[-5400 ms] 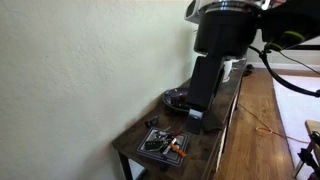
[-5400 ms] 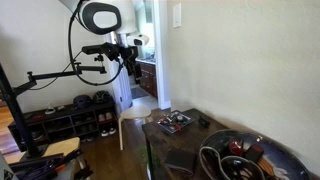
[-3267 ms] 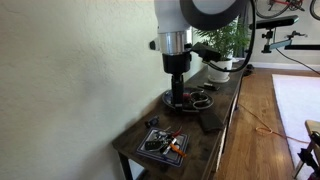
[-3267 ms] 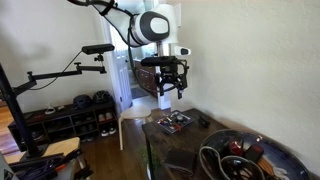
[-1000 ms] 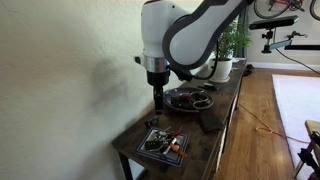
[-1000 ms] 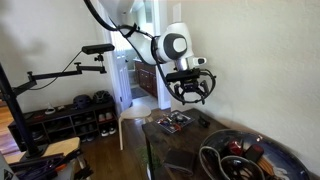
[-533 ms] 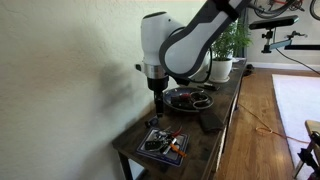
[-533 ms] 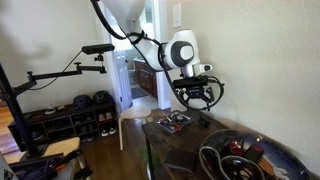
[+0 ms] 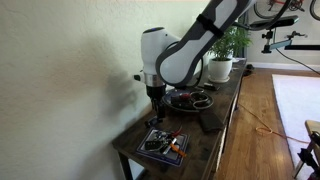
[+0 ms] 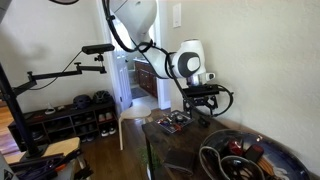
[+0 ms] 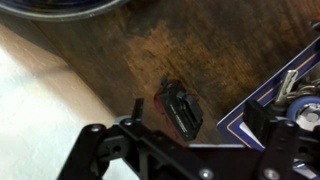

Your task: Put the small black object on the tray

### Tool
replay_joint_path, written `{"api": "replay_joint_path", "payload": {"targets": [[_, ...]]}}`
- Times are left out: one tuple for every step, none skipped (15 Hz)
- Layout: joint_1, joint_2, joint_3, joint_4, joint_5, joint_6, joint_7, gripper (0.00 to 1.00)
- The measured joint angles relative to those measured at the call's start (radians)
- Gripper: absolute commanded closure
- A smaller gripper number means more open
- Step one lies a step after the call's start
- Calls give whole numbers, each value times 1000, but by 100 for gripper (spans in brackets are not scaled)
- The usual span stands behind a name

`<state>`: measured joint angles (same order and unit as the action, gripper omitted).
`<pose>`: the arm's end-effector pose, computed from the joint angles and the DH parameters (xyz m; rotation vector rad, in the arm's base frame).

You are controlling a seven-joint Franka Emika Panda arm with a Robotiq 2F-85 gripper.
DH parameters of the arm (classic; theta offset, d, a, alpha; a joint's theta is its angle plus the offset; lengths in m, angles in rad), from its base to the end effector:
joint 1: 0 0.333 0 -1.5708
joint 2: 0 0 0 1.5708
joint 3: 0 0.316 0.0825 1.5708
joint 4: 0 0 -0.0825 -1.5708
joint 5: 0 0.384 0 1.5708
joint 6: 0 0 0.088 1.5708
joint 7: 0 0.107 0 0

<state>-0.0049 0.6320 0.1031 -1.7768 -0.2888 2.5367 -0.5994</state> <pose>0.6694 0.0630 0.2159 2.6902 1.3006 0.1510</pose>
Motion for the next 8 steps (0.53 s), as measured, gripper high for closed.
{"api": "replay_joint_path", "payload": {"targets": [[-10,5,12,0,0,11,-37,0],[-17,8,22,0,0,18,-71,0],[-24,11,32,0,3,26,-107,0],[-31,12,41,0,6,33,-138,0],[-38,13,49,0,10,40,-171,0],[-44,15,55,0,14,47,-205,0],[-51,18,62,0,18,51,-241,0],[-57,21,66,0,23,54,-277,0]]}}
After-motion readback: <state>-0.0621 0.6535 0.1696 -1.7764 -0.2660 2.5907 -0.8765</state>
